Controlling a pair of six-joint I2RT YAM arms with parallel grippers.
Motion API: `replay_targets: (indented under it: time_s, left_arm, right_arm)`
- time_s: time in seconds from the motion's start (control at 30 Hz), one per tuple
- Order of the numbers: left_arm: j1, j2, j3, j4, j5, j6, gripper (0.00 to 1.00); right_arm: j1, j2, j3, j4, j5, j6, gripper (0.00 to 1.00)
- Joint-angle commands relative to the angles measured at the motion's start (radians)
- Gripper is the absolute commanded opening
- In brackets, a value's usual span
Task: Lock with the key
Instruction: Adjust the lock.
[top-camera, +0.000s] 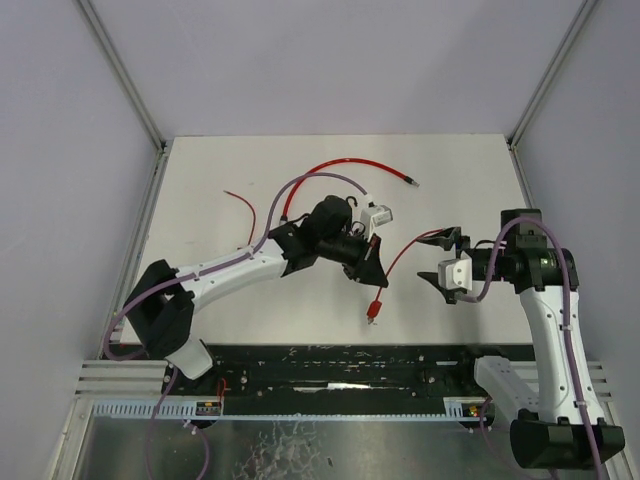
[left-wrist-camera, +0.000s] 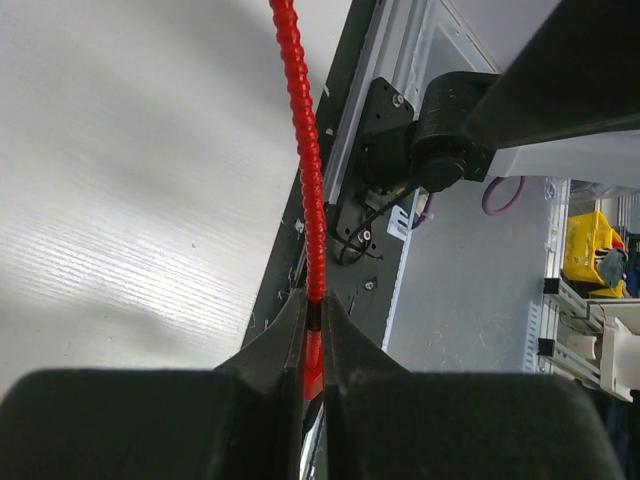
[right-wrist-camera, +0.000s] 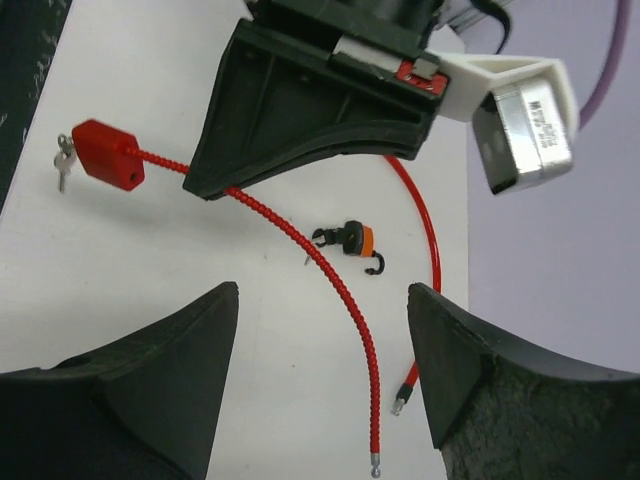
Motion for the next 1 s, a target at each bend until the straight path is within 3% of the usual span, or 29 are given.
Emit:
replay_targets:
  time_s: [0.0,0.23,0.47,0.7,0.97]
  left_arm:
    - [-0.003,0.017,0.065,-0.028,0.063,0.024,0.00]
    - [-0.011,0.046,0.096,-0.039,0.087,0.022,0.00]
    - [-0.016,0.057,0.118,-0.053,0.098,0.026,0.00]
    - [-0.020,0.085,0.154,-0.059,0.106,0.019,0.00]
    - [-0.022,0.086,0.156,-0.051,0.094,0.011,0.00]
  right_arm:
    - [0.094,-0.002,-0.015,0.095,0.184,0.006,0.74]
    - [0.277,0.017,-0.062,0.264,0.357,0.151,0.66]
    - [0.323,0.032,-0.093,0.265,0.427,0.109,0.57]
    - [0.360,0.027,-0.119,0.273,0.438,0.104,0.40]
    - [0.364,-0.016,-0.122,0.310,0.396,0.203,0.02]
